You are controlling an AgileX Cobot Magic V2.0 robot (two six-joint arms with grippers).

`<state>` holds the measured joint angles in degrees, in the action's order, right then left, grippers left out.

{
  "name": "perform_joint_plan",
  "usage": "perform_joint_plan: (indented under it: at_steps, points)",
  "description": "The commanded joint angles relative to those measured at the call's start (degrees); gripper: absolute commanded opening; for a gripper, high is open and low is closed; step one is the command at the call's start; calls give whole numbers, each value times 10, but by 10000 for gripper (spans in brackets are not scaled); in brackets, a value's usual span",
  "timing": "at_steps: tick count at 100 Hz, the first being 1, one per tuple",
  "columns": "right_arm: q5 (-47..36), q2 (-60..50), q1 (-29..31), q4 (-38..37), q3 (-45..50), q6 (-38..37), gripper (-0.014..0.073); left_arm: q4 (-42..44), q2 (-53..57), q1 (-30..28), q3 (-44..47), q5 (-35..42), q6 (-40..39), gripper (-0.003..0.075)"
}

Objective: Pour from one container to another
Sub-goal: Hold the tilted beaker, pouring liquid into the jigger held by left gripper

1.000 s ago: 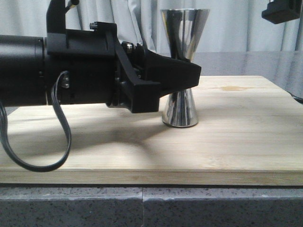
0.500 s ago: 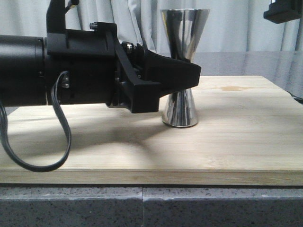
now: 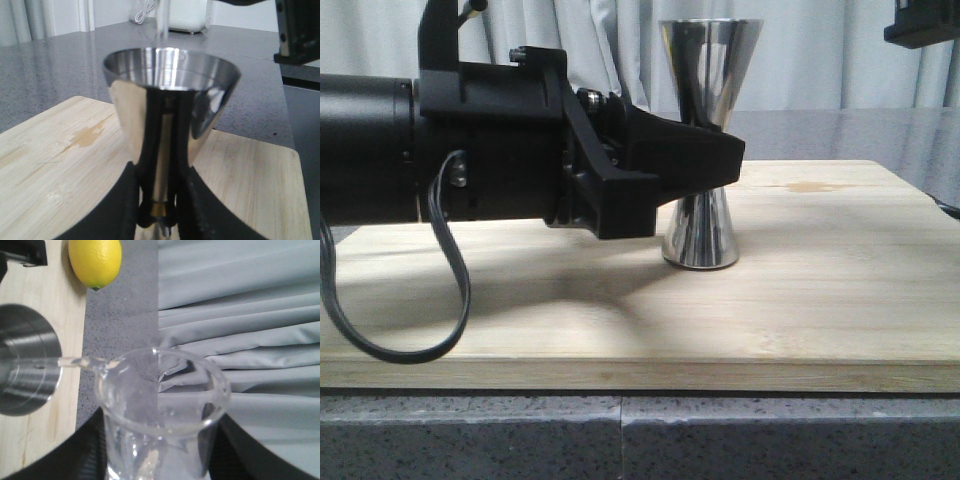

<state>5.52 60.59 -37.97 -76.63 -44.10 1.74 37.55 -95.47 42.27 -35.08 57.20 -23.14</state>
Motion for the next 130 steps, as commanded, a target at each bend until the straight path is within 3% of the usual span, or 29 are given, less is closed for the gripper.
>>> perform_joint_plan:
  at_steps: [1, 130]
  points:
    - [-8, -15, 0, -20, -23, 2, 193, -15, 18, -1, -15, 51, -4, -19]
    - [-8, -15, 0, -100, -23, 2, 193, -15, 18, -1, -15, 51, -4, -19]
